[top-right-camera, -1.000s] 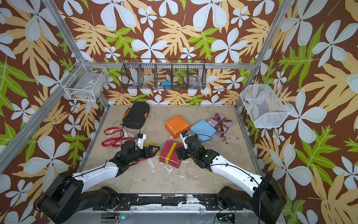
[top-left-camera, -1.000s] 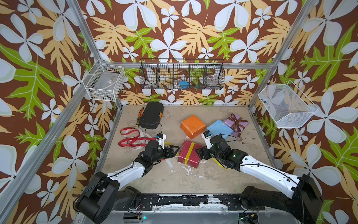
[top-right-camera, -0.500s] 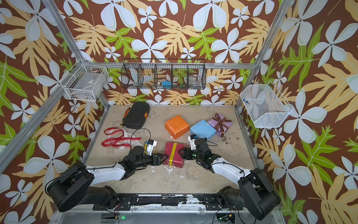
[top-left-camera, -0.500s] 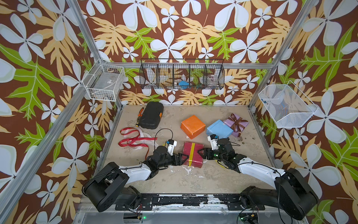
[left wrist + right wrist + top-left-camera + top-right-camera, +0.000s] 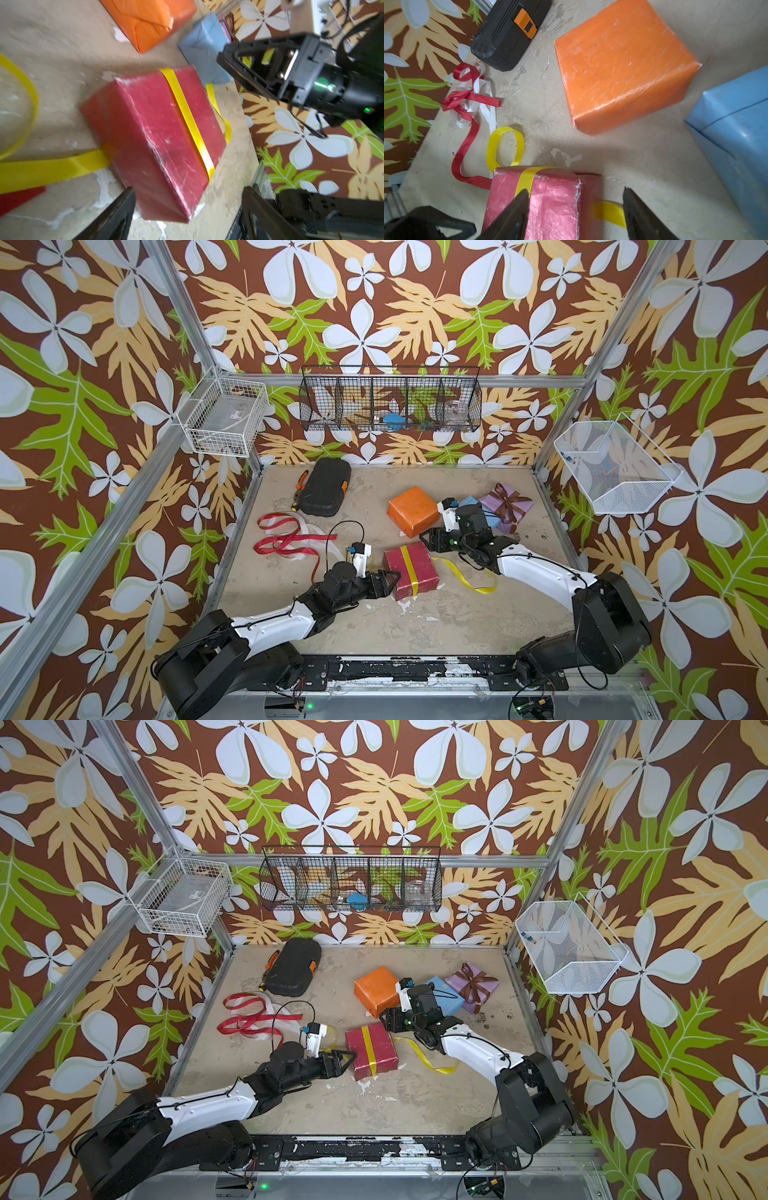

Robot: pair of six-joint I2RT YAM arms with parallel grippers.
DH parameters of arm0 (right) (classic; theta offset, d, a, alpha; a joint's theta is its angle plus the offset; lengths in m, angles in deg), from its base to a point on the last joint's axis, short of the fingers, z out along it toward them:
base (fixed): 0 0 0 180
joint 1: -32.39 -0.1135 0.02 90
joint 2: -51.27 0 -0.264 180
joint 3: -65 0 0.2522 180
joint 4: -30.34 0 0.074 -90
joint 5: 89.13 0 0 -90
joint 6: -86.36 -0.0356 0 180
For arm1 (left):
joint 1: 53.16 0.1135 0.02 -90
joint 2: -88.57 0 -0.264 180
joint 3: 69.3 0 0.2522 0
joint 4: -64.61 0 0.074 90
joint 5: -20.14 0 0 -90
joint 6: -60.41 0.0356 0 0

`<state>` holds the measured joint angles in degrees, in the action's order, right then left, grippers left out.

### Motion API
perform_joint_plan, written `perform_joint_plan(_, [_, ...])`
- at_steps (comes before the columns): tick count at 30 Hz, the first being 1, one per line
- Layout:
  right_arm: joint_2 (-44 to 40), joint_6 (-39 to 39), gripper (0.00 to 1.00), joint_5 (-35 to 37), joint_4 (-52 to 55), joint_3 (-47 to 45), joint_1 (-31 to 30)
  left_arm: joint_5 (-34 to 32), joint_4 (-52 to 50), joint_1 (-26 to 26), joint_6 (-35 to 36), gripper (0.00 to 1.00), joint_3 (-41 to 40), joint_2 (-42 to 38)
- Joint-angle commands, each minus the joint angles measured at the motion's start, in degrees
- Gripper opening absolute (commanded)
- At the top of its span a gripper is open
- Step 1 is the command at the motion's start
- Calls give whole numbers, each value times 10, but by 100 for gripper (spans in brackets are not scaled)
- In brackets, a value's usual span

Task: Untie the ribbon bows on the gift boxes
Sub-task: Adjust the gift box at the center of the board, then pull the ribbon from the gift box.

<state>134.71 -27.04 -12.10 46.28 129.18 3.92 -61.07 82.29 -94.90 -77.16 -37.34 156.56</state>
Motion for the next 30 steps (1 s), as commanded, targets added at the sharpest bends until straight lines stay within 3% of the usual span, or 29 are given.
perform_joint_plan(1, [-12, 43, 67, 47, 104, 26, -31, -70, -45, 12, 29, 83, 16, 12])
perform_joint_plan(6, [7, 38, 51, 43, 198, 80, -90, -73, -46, 25, 38, 82, 50, 58])
perform_joint_plan(17, [86, 9, 46, 149, 315, 156, -186, -36, -36, 44, 66, 80, 84, 129])
perform_joint_plan(26, [120, -10, 43, 162, 319, 158, -215, -40, -13, 44, 79, 80, 89, 155])
perform_joint_plan(30, [143, -15, 36, 160, 321, 154, -220, -36, -5, 44, 79, 80, 85, 169])
